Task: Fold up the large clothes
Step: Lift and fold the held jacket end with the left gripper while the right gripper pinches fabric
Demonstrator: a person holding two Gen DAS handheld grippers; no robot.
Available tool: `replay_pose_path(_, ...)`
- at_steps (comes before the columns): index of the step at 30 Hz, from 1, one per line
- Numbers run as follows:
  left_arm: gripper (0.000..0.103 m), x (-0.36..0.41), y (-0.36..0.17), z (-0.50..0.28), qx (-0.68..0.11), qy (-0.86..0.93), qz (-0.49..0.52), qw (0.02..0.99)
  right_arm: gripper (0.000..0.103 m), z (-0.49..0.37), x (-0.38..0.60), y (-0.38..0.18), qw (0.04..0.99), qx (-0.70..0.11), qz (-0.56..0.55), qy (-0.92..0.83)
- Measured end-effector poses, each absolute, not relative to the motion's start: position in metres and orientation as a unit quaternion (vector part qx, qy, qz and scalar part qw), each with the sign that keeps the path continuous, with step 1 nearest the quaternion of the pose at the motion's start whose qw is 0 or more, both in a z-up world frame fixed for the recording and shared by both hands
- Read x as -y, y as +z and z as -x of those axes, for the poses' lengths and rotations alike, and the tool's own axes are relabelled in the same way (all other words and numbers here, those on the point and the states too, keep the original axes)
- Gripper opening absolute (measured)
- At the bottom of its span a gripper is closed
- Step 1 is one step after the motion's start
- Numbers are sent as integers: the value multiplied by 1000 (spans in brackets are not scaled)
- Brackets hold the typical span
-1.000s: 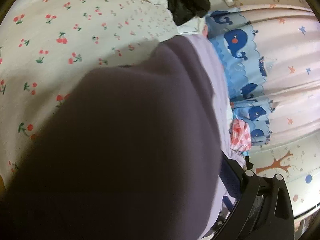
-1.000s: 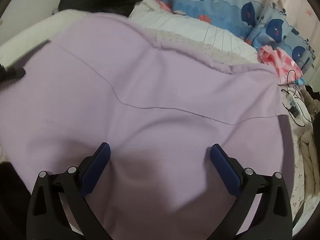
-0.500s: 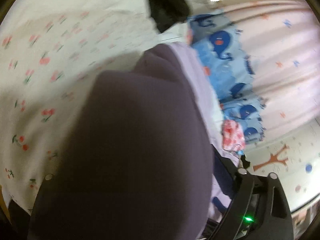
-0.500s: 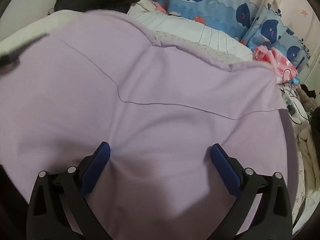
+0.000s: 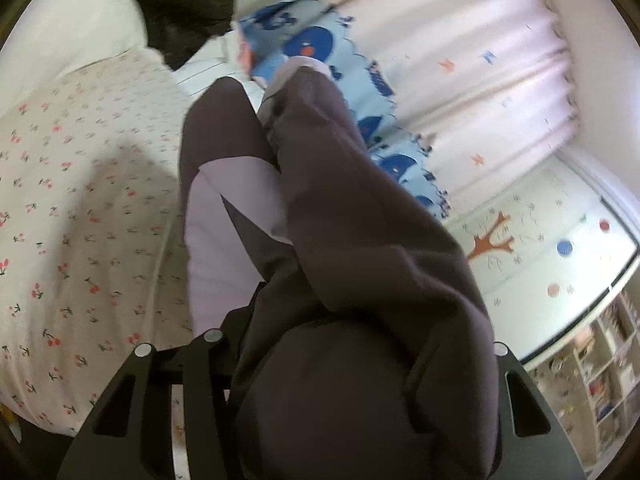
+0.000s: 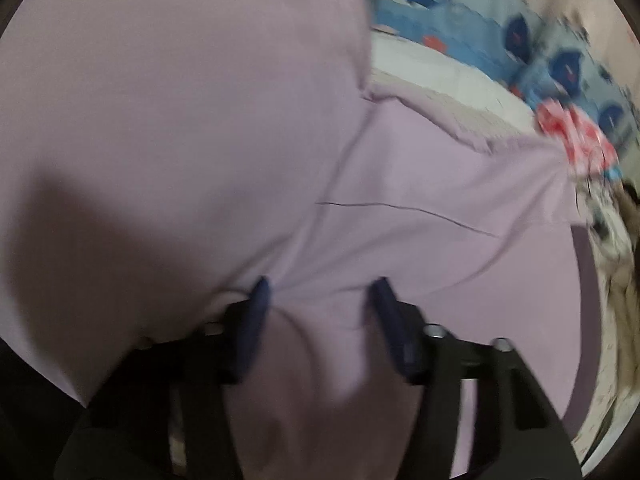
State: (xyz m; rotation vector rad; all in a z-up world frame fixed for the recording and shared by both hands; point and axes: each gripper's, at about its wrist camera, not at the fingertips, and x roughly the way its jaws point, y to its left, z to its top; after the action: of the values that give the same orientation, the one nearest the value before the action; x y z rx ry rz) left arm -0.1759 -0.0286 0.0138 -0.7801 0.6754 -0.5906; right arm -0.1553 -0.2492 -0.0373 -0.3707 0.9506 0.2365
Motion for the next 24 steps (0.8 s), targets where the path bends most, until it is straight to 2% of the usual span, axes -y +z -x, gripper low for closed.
replay_pose_path(2, 50, 28, 11, 176, -316, -276, 365, 831, 50, 153, 258, -36, 864, -457, 168, 128)
replay_pose_path(4, 50, 18, 7, 171, -315, -261, 383, 828, 73, 152, 277, -26, 874, -445, 142, 133)
replay_pose_path(5, 50, 15, 6, 173, -315, -257, 385, 829, 79, 155, 283, -21, 881, -434, 130, 135)
replay_pose_path(6, 50, 9, 4, 172, -316, -252, 387, 829, 91, 156, 292, -17, 888, -423, 123, 134)
replay_pose_path(7, 50, 6, 2, 167, -317, -248, 389, 829, 96, 157, 301, -14, 893, -415, 120, 127)
replay_pose_path(10, 50, -5, -6, 168, -317, -241, 410, 821, 96, 146, 314, -32, 883, -439, 127, 109)
replay_pose_path(14, 50, -7, -1, 164, -313, -257, 431, 806, 97, 154, 311, -39, 889, -432, 100, 115)
replay_pose_path(21, 50, -3, 44, 165, -280, -284, 411, 820, 97, 170, 271, -27, 879, -431, 103, 174)
replay_pose_path(24, 50, -6, 42, 159, -284, -278, 408, 822, 97, 173, 281, -16, 895, -410, 114, 137)
